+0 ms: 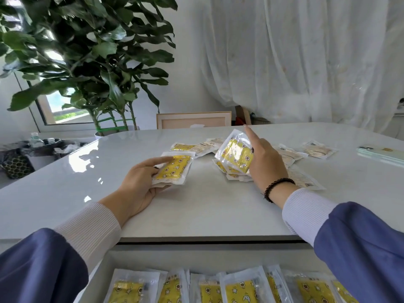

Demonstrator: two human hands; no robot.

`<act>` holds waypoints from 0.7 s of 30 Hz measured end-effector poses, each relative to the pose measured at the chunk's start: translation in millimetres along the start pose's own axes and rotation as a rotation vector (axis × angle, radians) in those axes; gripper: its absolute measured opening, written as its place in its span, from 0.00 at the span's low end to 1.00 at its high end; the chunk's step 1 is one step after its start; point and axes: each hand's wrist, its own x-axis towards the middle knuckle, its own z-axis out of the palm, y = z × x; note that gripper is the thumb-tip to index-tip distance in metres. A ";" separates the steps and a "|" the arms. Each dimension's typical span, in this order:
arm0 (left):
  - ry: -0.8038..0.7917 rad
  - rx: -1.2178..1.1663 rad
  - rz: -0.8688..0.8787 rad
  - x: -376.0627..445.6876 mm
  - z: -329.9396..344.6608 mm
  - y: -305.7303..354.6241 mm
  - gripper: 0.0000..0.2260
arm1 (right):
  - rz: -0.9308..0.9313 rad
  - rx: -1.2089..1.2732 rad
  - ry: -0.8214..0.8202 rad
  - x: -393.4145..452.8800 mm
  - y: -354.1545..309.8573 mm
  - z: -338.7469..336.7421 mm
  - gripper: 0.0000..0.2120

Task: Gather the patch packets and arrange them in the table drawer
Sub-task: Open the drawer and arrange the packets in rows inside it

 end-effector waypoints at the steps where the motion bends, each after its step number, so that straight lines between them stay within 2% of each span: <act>1: 0.009 0.007 0.002 -1.4 0.9 0.1 0.21 | -0.026 -0.022 0.012 1.0 4.6 0.6 0.33; 3: 0.030 -0.015 -0.011 -3.7 1.5 0.8 0.19 | 0.013 0.036 0.058 2.0 10.7 -0.4 0.27; 5: 0.031 -0.076 -0.034 -3.9 0.9 2.0 0.17 | 0.152 0.140 0.067 2.6 11.6 -2.2 0.21; 8: 0.017 -0.094 -0.034 -3.5 1.2 1.6 0.12 | 0.287 0.113 -0.056 2.7 10.8 -2.7 0.15; 10: 0.024 -0.058 -0.014 -3.1 1.8 0.3 0.10 | 0.258 -0.106 -0.214 0.6 8.2 -1.1 0.13; 13: 0.037 -0.011 0.008 -4.3 2.9 -0.2 0.09 | 0.168 -0.388 -0.369 -1.2 4.8 0.4 0.20; 15: 0.040 0.007 0.011 -6.0 3.9 0.0 0.09 | 0.035 -0.391 -0.340 -1.1 3.1 0.8 0.22; 17: 0.043 0.024 0.013 -7.1 4.9 0.3 0.10 | -0.093 -0.270 -0.374 -2.9 0.3 3.0 0.23; 19: 0.046 0.036 0.015 -7.5 6.0 0.2 0.10 | -0.070 -0.204 -0.467 -3.7 -2.5 4.7 0.25; 21: 0.047 0.041 0.013 -7.8 6.9 0.3 0.10 | -0.066 -0.284 -0.501 -3.1 -3.8 5.0 0.23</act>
